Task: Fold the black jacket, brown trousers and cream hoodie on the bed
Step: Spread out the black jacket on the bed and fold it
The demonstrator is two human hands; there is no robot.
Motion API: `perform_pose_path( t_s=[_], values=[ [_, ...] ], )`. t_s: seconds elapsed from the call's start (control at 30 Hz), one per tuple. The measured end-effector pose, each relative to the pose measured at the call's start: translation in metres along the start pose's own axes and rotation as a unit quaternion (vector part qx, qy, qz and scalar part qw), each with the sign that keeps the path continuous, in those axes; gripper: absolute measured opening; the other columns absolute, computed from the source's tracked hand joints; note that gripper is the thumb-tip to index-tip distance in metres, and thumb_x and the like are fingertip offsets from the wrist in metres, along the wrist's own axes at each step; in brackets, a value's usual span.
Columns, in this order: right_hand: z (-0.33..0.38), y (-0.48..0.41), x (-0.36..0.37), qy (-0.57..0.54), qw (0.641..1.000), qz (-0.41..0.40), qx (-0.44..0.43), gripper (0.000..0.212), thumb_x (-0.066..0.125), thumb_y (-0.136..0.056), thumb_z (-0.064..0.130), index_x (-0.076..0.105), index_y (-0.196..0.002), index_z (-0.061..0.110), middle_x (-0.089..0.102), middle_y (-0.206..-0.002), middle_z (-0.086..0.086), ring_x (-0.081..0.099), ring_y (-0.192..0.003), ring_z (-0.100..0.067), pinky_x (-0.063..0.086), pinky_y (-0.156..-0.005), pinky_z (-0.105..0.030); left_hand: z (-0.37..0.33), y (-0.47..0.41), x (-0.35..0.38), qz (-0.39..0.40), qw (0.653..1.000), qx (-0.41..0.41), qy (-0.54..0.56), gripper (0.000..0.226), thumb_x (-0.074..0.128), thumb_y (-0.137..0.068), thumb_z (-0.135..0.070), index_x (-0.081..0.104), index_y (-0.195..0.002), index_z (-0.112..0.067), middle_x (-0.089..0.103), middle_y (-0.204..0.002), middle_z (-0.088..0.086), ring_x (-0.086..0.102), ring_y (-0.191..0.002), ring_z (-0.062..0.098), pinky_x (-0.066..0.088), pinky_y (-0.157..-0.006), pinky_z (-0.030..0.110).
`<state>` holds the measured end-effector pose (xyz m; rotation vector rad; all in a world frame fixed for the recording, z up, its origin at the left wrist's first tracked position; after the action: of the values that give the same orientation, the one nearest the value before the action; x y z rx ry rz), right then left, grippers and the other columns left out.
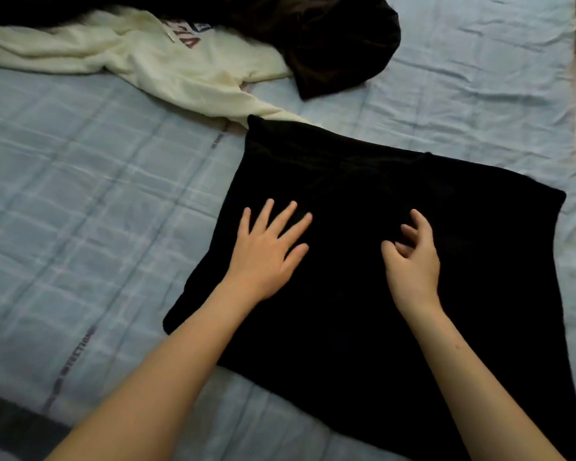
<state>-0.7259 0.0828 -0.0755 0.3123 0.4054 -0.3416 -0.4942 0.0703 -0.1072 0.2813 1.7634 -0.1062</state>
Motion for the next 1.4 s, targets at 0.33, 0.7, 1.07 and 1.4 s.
perform_pose_path(
  t_s=[0.33,0.7,1.07,1.4],
  values=[
    [0.017,-0.002,0.093,0.411,0.867,0.090,-0.267,0.057,0.030,-0.102,0.046,0.019,-0.157,0.033,0.017,-0.165,0.001,0.005,-0.153,-0.023,0.004,-0.122,-0.056,0.000,-0.010,0.005,-0.040,0.998,0.026,-0.036,0.058,0.025,-0.096,-0.052,0.033,-0.150,-0.034,0.031,-0.159,-0.001,0.023,-0.147,0.029,0.015,-0.117,0.053],
    [-0.034,-0.010,0.107,0.469,0.852,0.073,-0.221,0.061,0.019,-0.100,0.054,0.009,-0.157,0.037,0.018,-0.165,-0.001,0.008,-0.153,-0.022,0.005,-0.121,-0.057,0.029,-0.014,0.046,0.016,0.998,0.045,-0.050,0.060,0.018,-0.098,-0.056,0.014,-0.154,-0.036,0.019,-0.162,0.002,0.014,-0.150,0.031,0.011,-0.118,0.054],
    [-0.047,0.021,0.112,0.495,0.842,0.043,-0.210,0.063,0.027,-0.099,0.051,0.009,-0.158,0.038,0.021,-0.164,-0.001,0.017,-0.150,-0.028,0.012,-0.119,-0.059,0.077,0.017,0.018,-0.060,0.986,0.044,0.152,0.055,0.041,-0.095,-0.045,0.040,-0.147,-0.029,0.036,-0.155,-0.001,0.032,-0.142,0.022,0.024,-0.116,0.042],
    [-0.038,0.025,0.110,0.508,0.843,0.072,-0.163,0.062,0.030,-0.100,0.047,0.007,-0.157,0.037,0.016,-0.165,-0.001,0.010,-0.152,-0.027,0.007,-0.121,-0.057,0.131,0.011,0.022,0.116,0.812,-0.198,0.536,0.075,0.083,-0.076,-0.020,0.046,-0.142,-0.024,0.062,-0.127,-0.007,0.060,-0.119,0.015,0.049,-0.092,0.019]
  ],
)
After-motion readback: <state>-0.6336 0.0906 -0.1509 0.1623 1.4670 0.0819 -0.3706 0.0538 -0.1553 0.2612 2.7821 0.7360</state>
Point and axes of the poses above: each hand's wrist, its own y-axis away from the middle knuckle, its own x-axis out of the palm, z = x × y, the point moved 9 cm from there along -y, towards the middle knuckle
